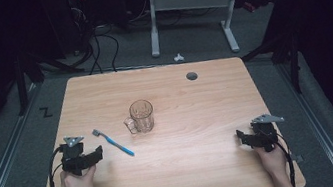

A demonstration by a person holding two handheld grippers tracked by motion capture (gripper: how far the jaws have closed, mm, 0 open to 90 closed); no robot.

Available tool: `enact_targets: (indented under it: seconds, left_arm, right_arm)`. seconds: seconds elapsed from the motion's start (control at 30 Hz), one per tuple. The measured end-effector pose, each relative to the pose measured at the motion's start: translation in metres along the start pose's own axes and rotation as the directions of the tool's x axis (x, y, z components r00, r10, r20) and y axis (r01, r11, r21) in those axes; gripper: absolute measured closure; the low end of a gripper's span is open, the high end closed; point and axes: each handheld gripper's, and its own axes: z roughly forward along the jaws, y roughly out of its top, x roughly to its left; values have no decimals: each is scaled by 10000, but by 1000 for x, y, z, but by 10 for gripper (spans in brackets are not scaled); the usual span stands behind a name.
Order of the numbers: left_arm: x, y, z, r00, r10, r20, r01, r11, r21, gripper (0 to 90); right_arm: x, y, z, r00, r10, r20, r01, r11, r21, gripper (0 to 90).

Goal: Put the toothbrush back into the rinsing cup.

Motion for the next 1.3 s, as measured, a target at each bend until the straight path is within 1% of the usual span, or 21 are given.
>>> enact_targets:
  seconds: [0.2,0.27,0.3,0.33,0.37,0.43,0.53,0.57,0.63,0.7,0.77,0.8,0.83,0.87,0.93,1.03,1.13,1.27,1.3]
  left_arm:
    - [-8,12,7,9998,167,86,-170,9992,354,275]
    - [-11,16,10,9989,474,-72,-469,9972,582,285]
    - [-14,19,12,9980,632,-84,-625,9955,707,293]
    - [-14,19,12,9980,632,-84,-625,9955,707,302]
    - [-16,22,14,9978,659,-29,-655,9948,782,302]
    - [-18,26,18,9974,719,-49,-711,9935,889,323]
    - [-23,31,24,9973,739,34,-739,9921,1013,343]
    - [-24,32,26,9975,707,76,-711,9918,1060,365]
    - [-25,35,31,9974,713,69,-716,9894,1263,367]
    - [-28,38,35,9970,776,-31,-764,9872,1397,368]
    - [-29,40,37,9968,798,-83,-778,9868,1419,371]
    - [-30,41,38,9969,782,-119,-757,9867,1438,371]
    - [-30,43,39,9980,632,-88,-612,9873,1466,370]
    - [-31,44,41,9983,582,-89,-562,9875,1475,370]
    - [-33,46,44,9981,610,-85,-589,9856,1585,366]
    - [-36,48,51,9962,847,-182,-797,9784,1907,365]
    - [-38,50,57,9965,811,-195,-748,9724,2208,366]
    - [-36,50,63,9981,550,-273,-467,9688,2433,379]
    - [-36,50,65,9978,581,-325,-482,9670,2501,379]
  right_arm:
    - [1,0,0,10000,-14,-24,14,10000,7,300]
    - [1,0,0,10000,-15,-24,15,10000,6,300]
    - [1,0,0,10000,-16,-25,16,10000,6,300]
    - [1,0,0,10000,-16,-25,16,10000,6,300]
    - [1,0,0,10000,-14,-24,14,10000,7,300]
    - [1,0,0,10000,-24,-32,24,10000,3,300]
    - [1,0,0,10000,-45,-47,45,10000,6,300]
    - [1,0,0,10000,-53,-52,53,10000,3,300]
    - [1,0,0,10000,-50,-52,50,10000,5,300]
    - [1,0,0,10000,-49,-53,49,10000,4,300]
    - [1,0,0,10000,-50,-53,50,10000,3,300]
    - [1,0,0,10000,-52,-52,52,10000,2,300]
    - [1,0,0,10000,-52,-53,52,10000,6,300]
    - [1,0,0,10000,-53,-54,53,10000,4,300]
    - [1,0,0,10000,-63,-65,63,10000,5,300]
    - [1,0,0,9999,-78,-73,78,10000,9,300]
    - [1,0,0,9999,-76,-72,76,10000,8,300]
    - [1,0,0,9999,-86,-74,86,10000,9,300]
    - [1,0,0,9999,-86,-74,86,10000,9,300]
